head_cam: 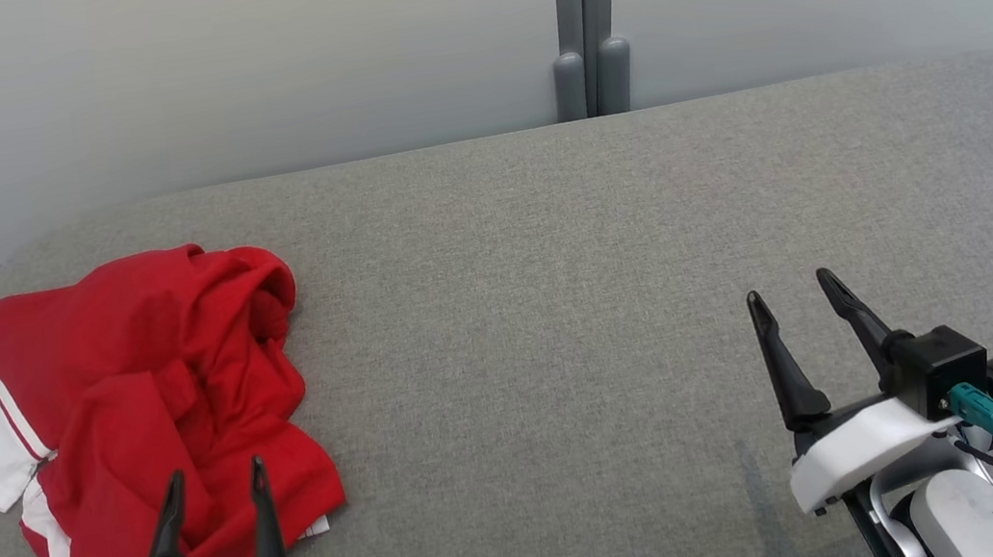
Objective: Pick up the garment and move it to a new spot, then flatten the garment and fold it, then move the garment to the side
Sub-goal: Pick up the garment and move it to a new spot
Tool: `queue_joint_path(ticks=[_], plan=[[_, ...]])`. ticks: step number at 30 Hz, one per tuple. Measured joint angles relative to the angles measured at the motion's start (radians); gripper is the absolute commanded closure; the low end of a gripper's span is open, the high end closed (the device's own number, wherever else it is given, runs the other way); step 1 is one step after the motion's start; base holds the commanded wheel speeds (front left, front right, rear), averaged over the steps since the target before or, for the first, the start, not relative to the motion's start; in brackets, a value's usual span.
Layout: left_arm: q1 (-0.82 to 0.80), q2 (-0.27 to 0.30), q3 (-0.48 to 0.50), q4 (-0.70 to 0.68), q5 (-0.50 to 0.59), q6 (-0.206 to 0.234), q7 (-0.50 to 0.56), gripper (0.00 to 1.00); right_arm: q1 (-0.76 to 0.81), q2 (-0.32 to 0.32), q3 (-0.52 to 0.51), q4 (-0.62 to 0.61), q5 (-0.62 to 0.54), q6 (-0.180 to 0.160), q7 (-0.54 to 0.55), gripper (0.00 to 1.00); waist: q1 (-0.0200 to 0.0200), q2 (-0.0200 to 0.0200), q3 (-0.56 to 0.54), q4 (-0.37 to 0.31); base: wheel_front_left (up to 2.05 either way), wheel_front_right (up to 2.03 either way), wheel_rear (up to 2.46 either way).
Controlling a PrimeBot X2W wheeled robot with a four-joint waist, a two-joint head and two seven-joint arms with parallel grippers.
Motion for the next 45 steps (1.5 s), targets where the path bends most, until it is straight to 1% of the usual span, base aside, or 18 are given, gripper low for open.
queue_joint_path(ticks=[4, 9, 11, 18, 19, 21, 28, 32, 36, 39, 42, 45], plan=[[0.0, -0.002, 0.002, 0.0, 0.0, 0.0, 0.0, 0.0, 0.001, 0.0, -0.003, 0.0, 0.0, 0.002, 0.0, 0.0, 0.0, 0.0, 0.0, 0.001, 0.0, 0.0, 0.0], [-0.001, -0.003, -0.004, 0.004, 0.0, -0.012, 0.0, 0.0, 0.004, 0.0, -0.015, 0.0, 0.0, 0.007, 0.0, 0.0, 0.0, 0.0, 0.0, 0.006, 0.0, 0.0, 0.0], [-0.001, -0.005, -0.016, 0.006, 0.0, -0.018, 0.0, 0.0, 0.013, -0.001, -0.025, -0.001, 0.0, 0.007, 0.0, 0.0, 0.0, 0.0, 0.0, 0.014, 0.0, 0.0, 0.0], [-0.002, -0.014, -0.019, 0.007, 0.0, -0.018, 0.0, 0.0, 0.023, 0.0, -0.03, -0.002, 0.0, 0.007, 0.0, 0.0, 0.0, 0.0, 0.0, 0.055, 0.0, 0.0, 0.0], [-0.002, -0.014, -0.018, 0.007, 0.0, -0.018, 0.0, 0.0, 0.023, 0.0, -0.03, -0.002, 0.0, 0.008, 0.0, 0.0, 0.0, 0.0, 0.001, 0.073, 0.0, 0.0, 0.0], [-0.002, -0.015, -0.017, 0.007, 0.0, -0.017, 0.0, 0.0, 0.023, 0.0, -0.03, -0.002, 0.001, 0.009, 0.0, 0.0, 0.0, 0.0, 0.001, 0.084, 0.0, 0.0, 0.0], [-0.002, -0.016, 0.004, 0.007, 0.0, -0.016, 0.0, 0.0, 0.023, 0.002, -0.011, -0.001, 0.001, 0.034, 0.0, 0.0, 0.0, 0.0, 0.002, 0.166, 0.0, 0.0, 0.0], [-0.002, -0.016, 0.004, 0.009, 0.0, -0.016, 0.0, 0.0, 0.023, 0.003, -0.011, 0.0, 0.001, 0.035, 0.0, 0.0, 0.0, 0.0, 0.003, 0.217, 0.0, 0.0, 0.0], [-0.002, -0.018, -0.017, 0.02, 0.0, -0.016, 0.0, 0.0, 0.024, 0.002, -0.02, -0.002, 0.001, 0.033, 0.0, 0.0, 0.0, 0.0, 0.004, 0.269, 0.0, 0.0, 0.0], [-0.002, -0.019, -0.002, 0.019, -0.01, -0.016, 0.0, 0.0, 0.023, 0.004, -0.007, -0.002, -0.002, 0.035, 0.0, 0.0, 0.0, 0.0, 0.007, 0.304, 0.0, 0.0, 0.0], [-0.002, -0.018, 0.018, 0.019, -0.017, -0.015, 0.0, 0.0, 0.023, 0.007, 0.007, -0.002, -0.007, 0.043, 0.0, 0.0, 0.0, 0.0, 0.015, 0.325, 0.0, 0.0, 0.0], [-0.002, -0.018, 0.02, 0.021, -0.026, -0.015, 0.0, 0.0, 0.022, 0.007, 0.008, -0.001, -0.008, 0.043, 0.0, 0.0, 0.0, 0.0, 0.028, 0.326, 0.0, 0.0, 0.0]])
